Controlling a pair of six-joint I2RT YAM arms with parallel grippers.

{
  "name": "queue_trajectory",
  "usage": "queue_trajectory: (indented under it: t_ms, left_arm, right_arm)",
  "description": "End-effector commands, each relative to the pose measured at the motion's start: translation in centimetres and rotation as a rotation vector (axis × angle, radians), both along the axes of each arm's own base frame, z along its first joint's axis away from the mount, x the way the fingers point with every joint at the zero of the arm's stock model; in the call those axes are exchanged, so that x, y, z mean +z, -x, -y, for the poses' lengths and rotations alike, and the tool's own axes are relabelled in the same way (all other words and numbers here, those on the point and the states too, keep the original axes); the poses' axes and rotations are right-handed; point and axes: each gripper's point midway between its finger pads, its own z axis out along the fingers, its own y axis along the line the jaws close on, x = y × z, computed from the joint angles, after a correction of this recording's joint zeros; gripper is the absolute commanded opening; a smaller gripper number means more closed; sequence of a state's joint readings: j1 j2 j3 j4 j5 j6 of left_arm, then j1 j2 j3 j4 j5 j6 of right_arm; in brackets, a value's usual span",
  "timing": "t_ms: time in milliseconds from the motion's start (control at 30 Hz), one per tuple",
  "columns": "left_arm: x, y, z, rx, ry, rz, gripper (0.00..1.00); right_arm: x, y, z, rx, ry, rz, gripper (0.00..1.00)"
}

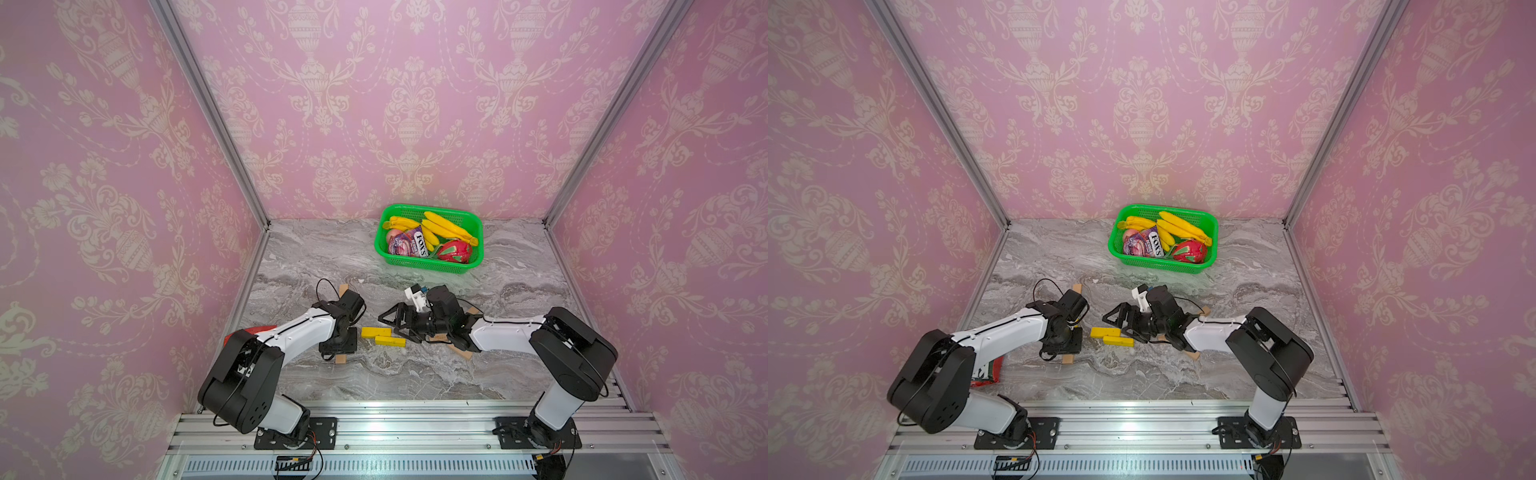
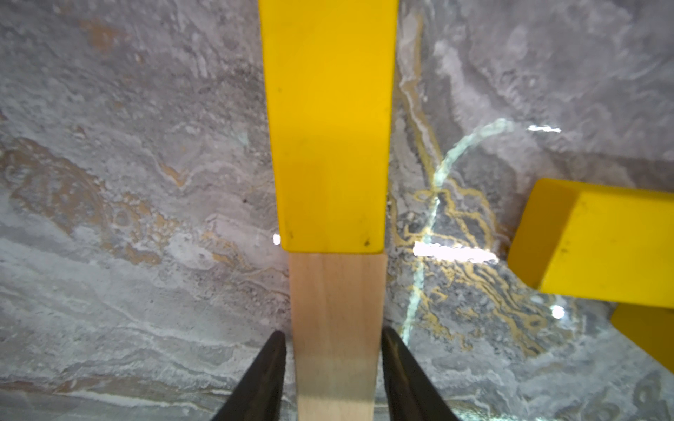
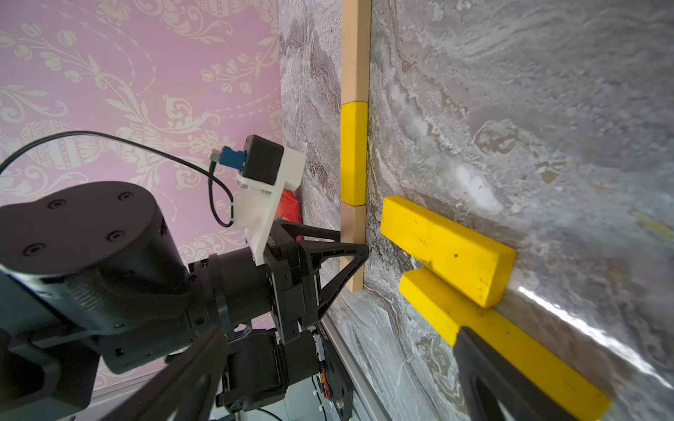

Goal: Assemble the letter k with building blocks
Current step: Assemble the building block at the center of the board.

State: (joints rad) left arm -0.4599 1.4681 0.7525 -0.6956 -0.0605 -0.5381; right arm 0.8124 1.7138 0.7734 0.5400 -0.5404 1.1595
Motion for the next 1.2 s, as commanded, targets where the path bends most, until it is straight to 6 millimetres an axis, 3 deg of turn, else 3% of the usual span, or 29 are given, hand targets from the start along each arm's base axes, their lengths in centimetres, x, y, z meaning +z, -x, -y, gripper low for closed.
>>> queue_trajectory:
  t_ms: [0,667,1167]
  left_arm:
    - [0.9,-0.4,0.2,-0.018,0.018,0.016,0.47]
    - [5.5,-1.3,1.0,-0.051,0.085,0.126,0.47]
    - [8.0,-2.9,3.9,-0.242,0.185,0.162,0.46]
  right_arm:
    - [0.3,0.2,-0.8,0.033,-0.017,0.019,1.00]
    - [2.1,1.3,-0.2,0.051,0.036,0.062,1.00]
    - [1.5,3.6,3.2,0.005,0.112,0.092,1.00]
